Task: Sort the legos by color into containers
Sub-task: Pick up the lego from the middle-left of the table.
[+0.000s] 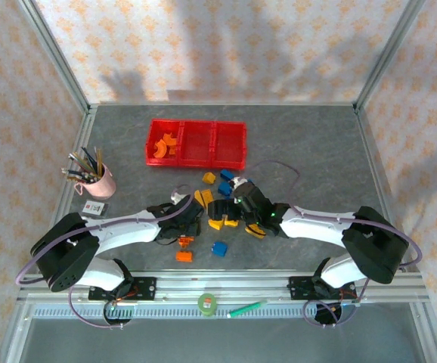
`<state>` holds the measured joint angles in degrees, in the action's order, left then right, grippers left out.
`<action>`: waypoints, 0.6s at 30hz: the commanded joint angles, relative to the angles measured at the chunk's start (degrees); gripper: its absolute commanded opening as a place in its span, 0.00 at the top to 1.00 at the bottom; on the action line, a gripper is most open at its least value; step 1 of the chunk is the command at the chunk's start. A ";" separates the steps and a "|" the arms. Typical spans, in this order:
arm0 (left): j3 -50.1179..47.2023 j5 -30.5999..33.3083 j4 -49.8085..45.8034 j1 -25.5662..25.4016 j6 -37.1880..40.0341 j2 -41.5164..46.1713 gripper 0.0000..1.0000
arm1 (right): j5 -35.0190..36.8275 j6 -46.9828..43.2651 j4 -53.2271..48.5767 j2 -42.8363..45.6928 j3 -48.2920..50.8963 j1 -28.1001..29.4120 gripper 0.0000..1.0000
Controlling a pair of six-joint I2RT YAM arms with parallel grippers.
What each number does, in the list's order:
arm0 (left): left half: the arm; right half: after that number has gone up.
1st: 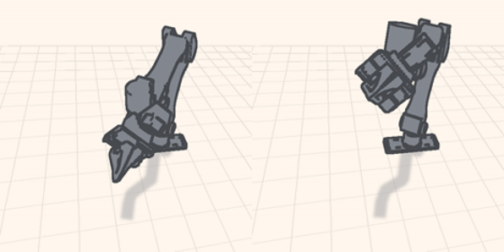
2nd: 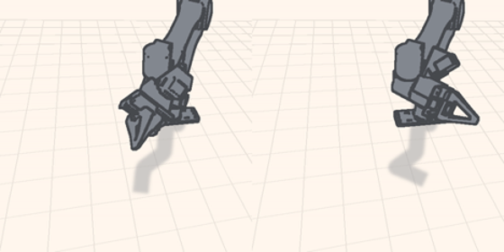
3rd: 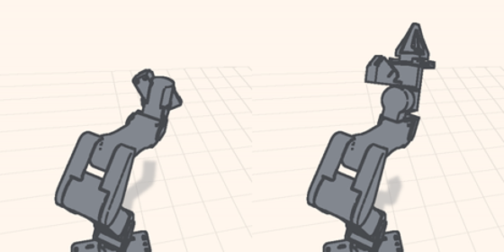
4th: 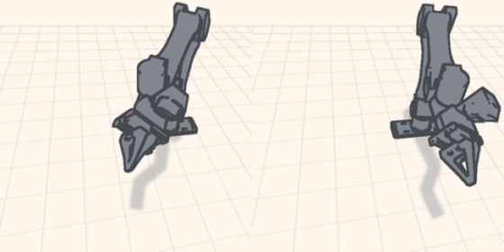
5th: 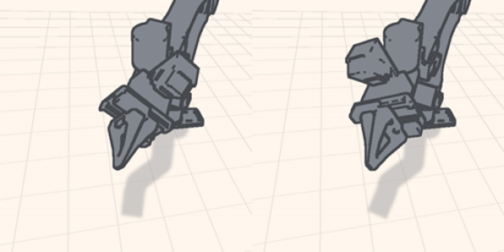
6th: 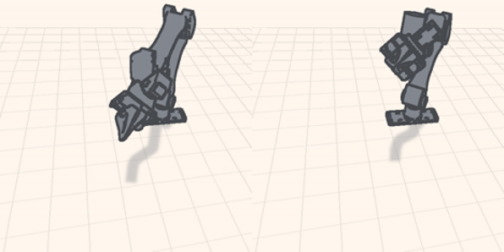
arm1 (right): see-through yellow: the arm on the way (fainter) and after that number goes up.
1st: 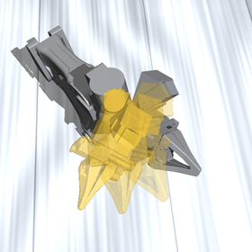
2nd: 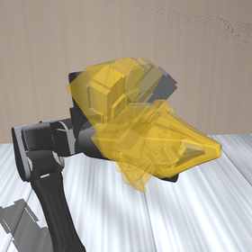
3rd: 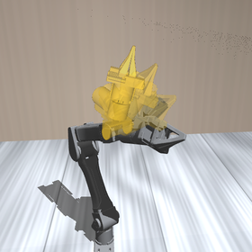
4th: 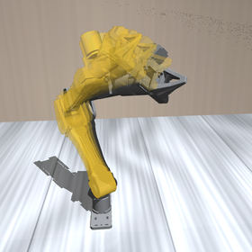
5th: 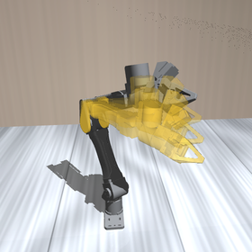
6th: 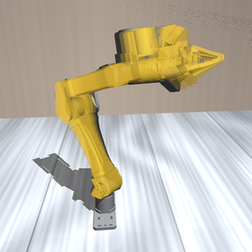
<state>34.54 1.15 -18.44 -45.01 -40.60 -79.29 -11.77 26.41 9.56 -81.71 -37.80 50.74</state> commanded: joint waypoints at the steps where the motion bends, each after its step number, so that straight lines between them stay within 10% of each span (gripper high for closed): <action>1: 0.08 1.40 -0.24 -0.38 -0.18 -0.62 0.52 | 1.86 0.51 1.68 0.68 0.61 0.32 0.00; 18: 8.71 12.07 -8.63 2.94 1.75 7.05 0.69 | 0.77 0.06 -0.18 0.88 -5.79 0.26 0.00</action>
<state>39.40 7.60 -23.66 -44.07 -40.45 -74.50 -11.81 26.39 9.43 -81.71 -40.53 50.76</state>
